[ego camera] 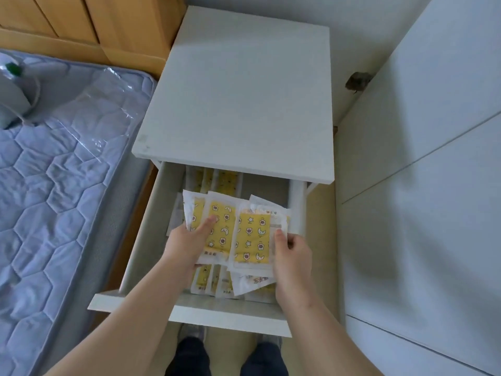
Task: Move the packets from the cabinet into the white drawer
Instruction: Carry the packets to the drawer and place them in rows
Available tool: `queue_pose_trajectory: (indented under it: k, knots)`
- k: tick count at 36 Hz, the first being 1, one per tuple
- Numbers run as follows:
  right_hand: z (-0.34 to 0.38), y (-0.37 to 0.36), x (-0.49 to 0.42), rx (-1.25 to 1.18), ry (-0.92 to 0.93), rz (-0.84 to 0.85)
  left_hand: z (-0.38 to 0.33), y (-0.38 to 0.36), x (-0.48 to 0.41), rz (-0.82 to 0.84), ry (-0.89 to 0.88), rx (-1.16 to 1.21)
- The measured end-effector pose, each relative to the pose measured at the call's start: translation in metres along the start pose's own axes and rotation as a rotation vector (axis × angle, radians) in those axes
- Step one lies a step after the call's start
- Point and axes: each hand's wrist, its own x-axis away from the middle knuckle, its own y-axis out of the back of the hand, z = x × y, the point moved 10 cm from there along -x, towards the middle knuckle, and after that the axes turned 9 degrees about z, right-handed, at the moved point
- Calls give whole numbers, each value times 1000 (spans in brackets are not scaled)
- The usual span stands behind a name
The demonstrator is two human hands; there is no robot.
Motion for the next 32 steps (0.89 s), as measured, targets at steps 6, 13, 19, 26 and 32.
queue_pose_trajectory:
  k: [6,13,19,26,32]
  knots:
    - [-14,-23,-45,12,39,96,23,-6,-49,35,45,-12]
    - [-28,-46,-95,-46,29,183,23,-22,-100,105,24,-54]
    - [-23,-49,-143,-154,49,141,11,-20,-154,88,0,-110]
    - [-20,-60,-194,-234,17,127,-6,-26,-203,33,-49,-118]
    - [-22,-43,-223,-154,89,-53,-18,-25,-234,-51,-71,-247]
